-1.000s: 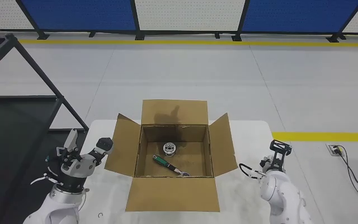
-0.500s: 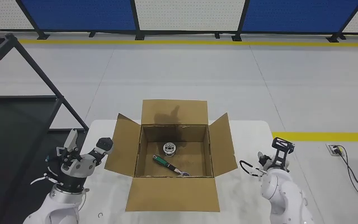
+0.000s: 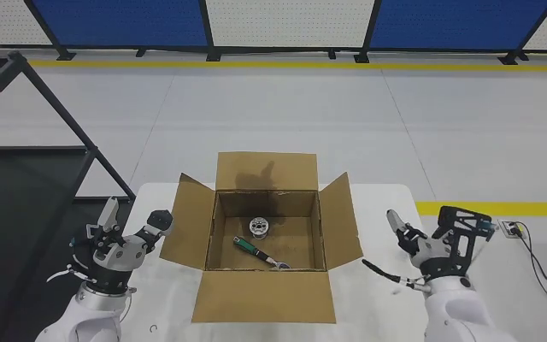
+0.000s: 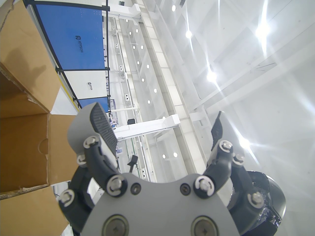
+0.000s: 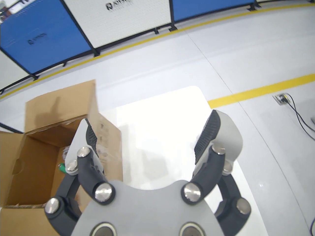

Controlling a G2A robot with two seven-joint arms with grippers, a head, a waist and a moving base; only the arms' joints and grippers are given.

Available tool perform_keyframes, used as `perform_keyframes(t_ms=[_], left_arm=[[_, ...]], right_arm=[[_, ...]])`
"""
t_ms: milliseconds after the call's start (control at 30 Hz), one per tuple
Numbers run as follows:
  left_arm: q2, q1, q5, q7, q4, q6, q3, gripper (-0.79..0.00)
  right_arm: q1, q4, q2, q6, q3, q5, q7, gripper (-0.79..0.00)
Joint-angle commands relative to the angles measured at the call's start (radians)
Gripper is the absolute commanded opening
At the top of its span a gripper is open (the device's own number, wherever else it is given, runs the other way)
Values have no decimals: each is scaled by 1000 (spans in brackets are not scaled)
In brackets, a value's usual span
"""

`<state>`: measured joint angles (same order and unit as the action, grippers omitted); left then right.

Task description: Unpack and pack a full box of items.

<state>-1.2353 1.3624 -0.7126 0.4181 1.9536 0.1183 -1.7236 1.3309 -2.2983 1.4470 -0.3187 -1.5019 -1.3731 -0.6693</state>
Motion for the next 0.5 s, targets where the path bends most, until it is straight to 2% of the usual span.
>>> perform_keyframes(t_ms=[0,467], left_arm=[[0,0,0,0,0,0,0,0],[0,0,0,0,0,0,0,0]], right_arm=[[22,-52,-1,26,44,-21,-4,0],[24,-50,0,34,49,-13,-1,0]])
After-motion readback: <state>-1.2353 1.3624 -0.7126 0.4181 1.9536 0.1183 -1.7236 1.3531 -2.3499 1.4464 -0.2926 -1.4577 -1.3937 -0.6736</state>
